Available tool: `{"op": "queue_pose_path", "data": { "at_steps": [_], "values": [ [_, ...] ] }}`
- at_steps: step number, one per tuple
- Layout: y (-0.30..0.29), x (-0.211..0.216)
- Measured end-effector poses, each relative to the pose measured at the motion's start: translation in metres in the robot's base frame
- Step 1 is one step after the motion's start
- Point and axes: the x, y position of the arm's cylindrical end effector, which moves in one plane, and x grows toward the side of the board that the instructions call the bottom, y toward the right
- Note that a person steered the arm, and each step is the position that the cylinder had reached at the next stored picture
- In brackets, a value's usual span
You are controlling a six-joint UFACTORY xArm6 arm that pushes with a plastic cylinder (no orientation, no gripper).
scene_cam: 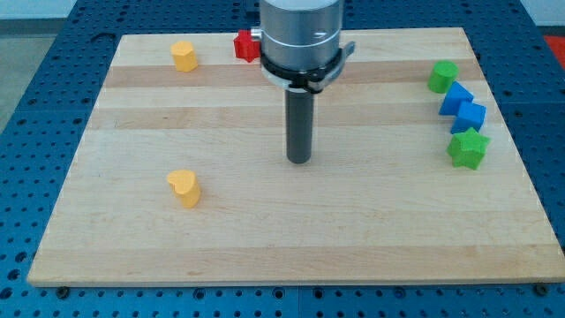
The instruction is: Point at the yellow heart
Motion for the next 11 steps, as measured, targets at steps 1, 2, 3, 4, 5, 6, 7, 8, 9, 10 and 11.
{"op": "queue_pose_path", "data": {
  "at_steps": [1, 2, 3, 4, 5, 6, 7, 8, 9, 10, 11],
  "values": [
    [-0.021, 0.0],
    [-0.038, 0.0],
    [-0.05, 0.0],
    [-0.076, 0.0],
    [-0.092, 0.0],
    [-0.114, 0.0],
    [-0.131, 0.006],
    [-0.148, 0.017],
    [-0.168, 0.024],
    [-0.186, 0.031],
    [-0.197, 0.031]
  ]
}}
